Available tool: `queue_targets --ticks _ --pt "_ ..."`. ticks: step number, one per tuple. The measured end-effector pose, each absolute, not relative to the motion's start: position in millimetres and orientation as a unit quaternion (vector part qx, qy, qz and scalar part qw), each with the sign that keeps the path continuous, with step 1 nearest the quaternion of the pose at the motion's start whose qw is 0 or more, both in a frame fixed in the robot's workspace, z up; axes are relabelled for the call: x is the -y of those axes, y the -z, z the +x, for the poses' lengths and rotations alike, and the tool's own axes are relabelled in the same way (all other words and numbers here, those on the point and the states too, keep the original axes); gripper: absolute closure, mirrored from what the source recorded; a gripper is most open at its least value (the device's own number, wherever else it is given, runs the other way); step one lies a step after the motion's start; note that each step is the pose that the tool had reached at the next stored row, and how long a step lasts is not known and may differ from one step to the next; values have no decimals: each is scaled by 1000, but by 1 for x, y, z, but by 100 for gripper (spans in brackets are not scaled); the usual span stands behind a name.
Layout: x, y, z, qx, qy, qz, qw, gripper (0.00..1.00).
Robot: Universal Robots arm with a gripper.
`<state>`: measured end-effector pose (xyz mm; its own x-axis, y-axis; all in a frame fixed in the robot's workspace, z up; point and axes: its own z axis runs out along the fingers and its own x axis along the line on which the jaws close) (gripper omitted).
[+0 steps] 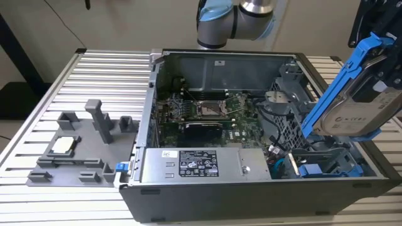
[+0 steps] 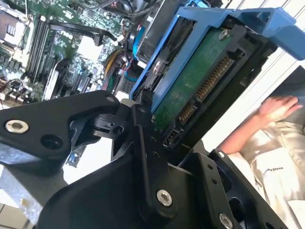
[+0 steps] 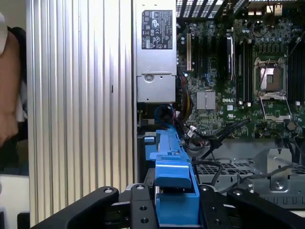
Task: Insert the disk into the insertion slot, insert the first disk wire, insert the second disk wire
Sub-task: 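Insert the disk into the insertion slot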
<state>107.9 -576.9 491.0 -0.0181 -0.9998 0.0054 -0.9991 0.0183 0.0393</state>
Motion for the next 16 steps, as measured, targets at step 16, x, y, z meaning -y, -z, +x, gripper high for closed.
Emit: queue_targets --ticks 16 --pt "577 -470 108 713 12 701 16 67"
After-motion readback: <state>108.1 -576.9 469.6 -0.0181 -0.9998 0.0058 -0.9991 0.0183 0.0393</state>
